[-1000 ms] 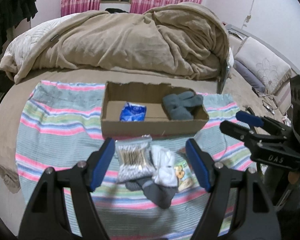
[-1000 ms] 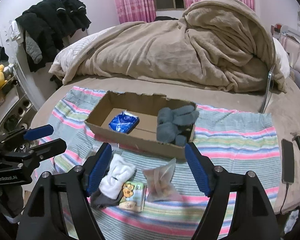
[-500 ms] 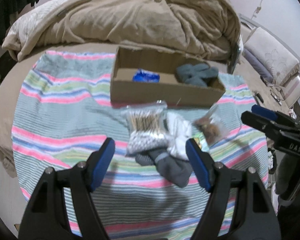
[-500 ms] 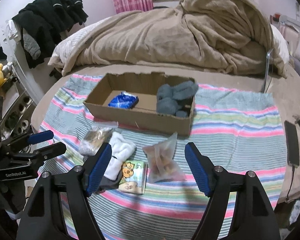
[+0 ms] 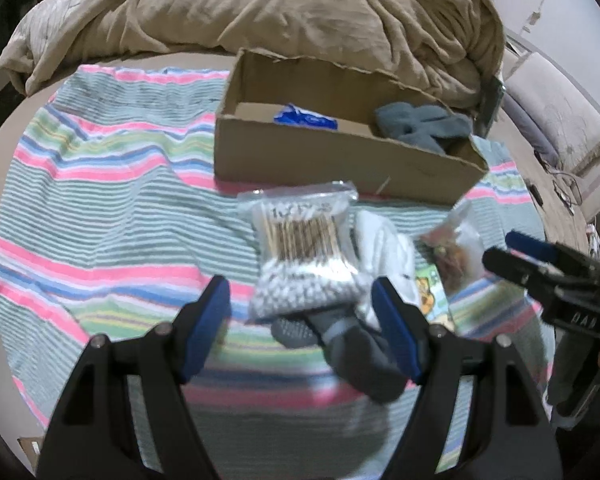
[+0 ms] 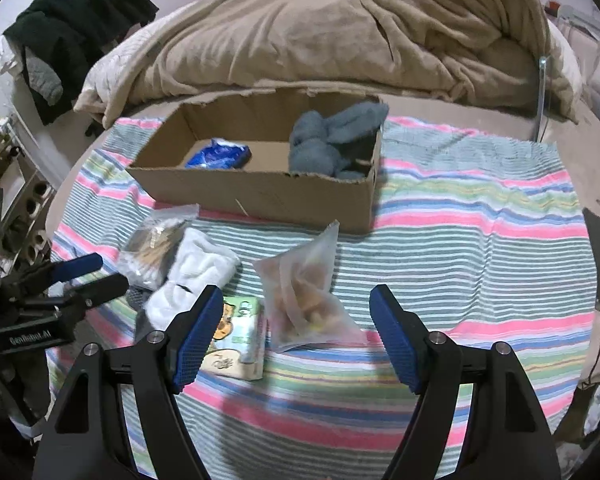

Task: Organize objects
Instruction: 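Move both tools back toward the remaining items on the blanket, then grasp the cotton swab bag with the left tool while the right tool grasps the snack bag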

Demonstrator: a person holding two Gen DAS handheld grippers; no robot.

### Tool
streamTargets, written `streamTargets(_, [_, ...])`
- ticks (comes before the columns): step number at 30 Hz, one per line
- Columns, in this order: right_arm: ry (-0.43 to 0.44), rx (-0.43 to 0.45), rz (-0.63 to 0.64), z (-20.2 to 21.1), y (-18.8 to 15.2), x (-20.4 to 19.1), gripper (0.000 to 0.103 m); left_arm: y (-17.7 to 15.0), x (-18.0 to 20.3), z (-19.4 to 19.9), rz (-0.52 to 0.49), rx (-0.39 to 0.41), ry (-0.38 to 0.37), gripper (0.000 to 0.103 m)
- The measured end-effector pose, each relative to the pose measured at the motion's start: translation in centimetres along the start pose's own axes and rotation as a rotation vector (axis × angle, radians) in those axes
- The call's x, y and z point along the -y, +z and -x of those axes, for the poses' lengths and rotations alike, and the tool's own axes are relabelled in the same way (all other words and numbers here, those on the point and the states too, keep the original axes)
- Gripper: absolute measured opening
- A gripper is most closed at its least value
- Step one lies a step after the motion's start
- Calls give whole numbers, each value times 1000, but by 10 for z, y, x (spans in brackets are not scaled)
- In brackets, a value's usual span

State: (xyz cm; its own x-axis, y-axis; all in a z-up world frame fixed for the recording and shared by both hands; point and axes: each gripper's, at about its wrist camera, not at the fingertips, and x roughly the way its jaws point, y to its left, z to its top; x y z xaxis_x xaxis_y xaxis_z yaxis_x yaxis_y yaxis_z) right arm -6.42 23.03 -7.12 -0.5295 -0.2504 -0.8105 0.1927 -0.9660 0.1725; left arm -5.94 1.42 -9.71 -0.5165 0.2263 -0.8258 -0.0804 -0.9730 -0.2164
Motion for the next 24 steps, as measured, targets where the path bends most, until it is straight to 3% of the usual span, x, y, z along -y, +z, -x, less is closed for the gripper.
streamTargets(11, [7,-75,-4,-39,1,6,78,17,-4,-38,9,-42,-17,78])
streamTargets(14, [6,-94,11,-48,1,4,72,18,-5,-43,-4,-42,-15,78])
streamTargets(17, [9,-102,10,-52,1,4,63,16,-6,-44,-13,-33,-33,68])
streamTargets(18, [10,-101,11,-52,2,4,60,16,-5,-44,-18,-35,-36,59])
streamTargets(20, [12,-98,13,-52,2,4,54,14,-5,-45,-21,-31,-42,57])
streamTargets(24, [22,-91,14,-50,1,2,50,12,-4,-39,-21,-18,-51,51])
